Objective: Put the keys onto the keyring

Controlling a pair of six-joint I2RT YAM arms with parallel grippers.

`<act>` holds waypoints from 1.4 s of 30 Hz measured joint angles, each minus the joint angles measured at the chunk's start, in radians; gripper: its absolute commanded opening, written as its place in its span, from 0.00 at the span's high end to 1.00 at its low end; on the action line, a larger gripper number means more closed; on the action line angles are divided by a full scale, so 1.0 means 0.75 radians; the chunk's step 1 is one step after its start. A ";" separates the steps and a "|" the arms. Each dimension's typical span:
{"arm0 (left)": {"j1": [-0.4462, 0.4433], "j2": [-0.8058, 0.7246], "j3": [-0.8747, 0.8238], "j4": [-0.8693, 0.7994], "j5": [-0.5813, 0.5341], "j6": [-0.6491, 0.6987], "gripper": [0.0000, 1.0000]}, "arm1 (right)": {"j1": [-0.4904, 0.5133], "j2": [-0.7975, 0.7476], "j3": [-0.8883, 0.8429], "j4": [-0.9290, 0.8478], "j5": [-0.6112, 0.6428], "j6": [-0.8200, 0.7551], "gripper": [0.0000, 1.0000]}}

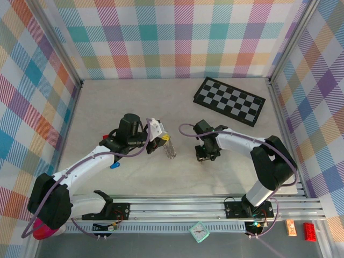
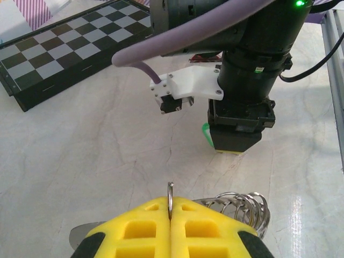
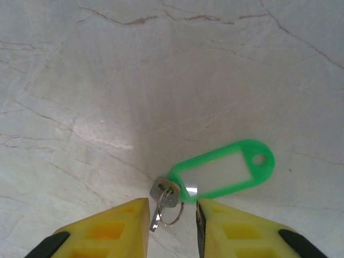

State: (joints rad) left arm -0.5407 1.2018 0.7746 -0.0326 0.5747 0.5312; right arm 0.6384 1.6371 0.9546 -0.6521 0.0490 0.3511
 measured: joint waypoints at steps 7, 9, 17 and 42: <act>0.000 0.000 0.000 -0.005 0.000 0.000 1.00 | 0.001 0.023 0.014 0.000 0.017 -0.005 0.84; 0.000 0.000 0.000 -0.011 0.000 0.000 1.00 | 0.003 0.024 0.015 -0.001 0.022 -0.008 0.86; 0.000 0.000 0.000 -0.019 0.000 0.000 1.00 | 0.004 0.023 0.019 -0.011 0.031 -0.011 0.82; 0.000 0.000 0.000 -0.023 0.000 0.001 1.00 | 0.018 0.023 0.022 -0.071 0.068 -0.031 0.85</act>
State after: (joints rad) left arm -0.5407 1.2018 0.7746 -0.0498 0.5747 0.5316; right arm 0.6521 1.6543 0.9710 -0.7055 0.0998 0.3283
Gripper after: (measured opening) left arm 0.045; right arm 0.159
